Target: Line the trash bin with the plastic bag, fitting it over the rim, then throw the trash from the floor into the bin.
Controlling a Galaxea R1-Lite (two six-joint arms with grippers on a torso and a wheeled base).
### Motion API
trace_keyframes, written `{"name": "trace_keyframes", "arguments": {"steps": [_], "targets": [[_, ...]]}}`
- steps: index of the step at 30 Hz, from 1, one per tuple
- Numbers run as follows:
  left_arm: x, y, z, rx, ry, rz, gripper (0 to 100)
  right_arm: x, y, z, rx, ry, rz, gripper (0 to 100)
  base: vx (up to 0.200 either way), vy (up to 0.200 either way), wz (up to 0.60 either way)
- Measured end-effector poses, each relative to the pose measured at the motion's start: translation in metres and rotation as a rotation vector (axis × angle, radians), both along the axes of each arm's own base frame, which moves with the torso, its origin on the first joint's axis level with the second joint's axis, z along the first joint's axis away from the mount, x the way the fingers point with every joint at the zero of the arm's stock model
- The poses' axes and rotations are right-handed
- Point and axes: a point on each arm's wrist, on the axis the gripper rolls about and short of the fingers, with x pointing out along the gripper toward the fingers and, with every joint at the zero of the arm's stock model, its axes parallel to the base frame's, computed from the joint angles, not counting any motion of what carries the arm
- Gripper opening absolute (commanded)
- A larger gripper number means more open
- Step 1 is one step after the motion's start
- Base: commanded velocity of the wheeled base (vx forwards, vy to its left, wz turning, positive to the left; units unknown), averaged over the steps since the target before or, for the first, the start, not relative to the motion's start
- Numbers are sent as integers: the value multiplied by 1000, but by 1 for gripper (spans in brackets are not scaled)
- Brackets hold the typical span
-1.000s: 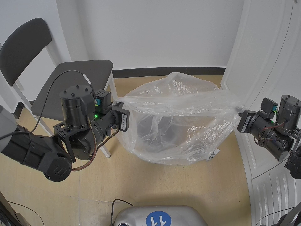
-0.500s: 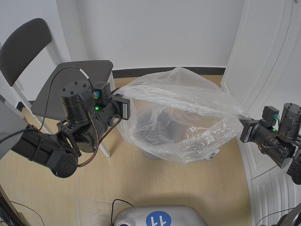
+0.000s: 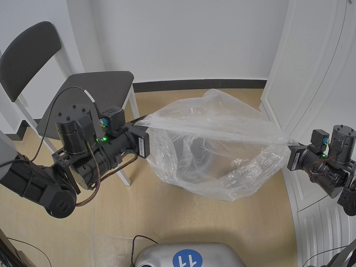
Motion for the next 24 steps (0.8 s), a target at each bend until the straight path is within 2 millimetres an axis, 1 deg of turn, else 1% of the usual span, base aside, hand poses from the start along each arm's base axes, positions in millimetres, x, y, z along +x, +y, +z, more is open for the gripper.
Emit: {"name": "trace_keyframes", "arguments": {"steps": [7, 15, 19, 24], "targets": [[-1, 6, 4, -6, -9, 13, 0, 1, -6, -3, -41, 8, -16, 0, 0, 0, 0], [0, 7, 6, -12, -16, 18, 0, 3, -9, -4, -46, 12, -25, 0, 0, 0, 0], [1, 3, 7, -21, -30, 9, 0, 3, -7, 0, -23, -47, -17, 0, 0, 0, 0], [2, -10, 5, -55, -91, -18, 0, 0, 1, 3, 10, -132, 22, 0, 0, 0, 0]]}}
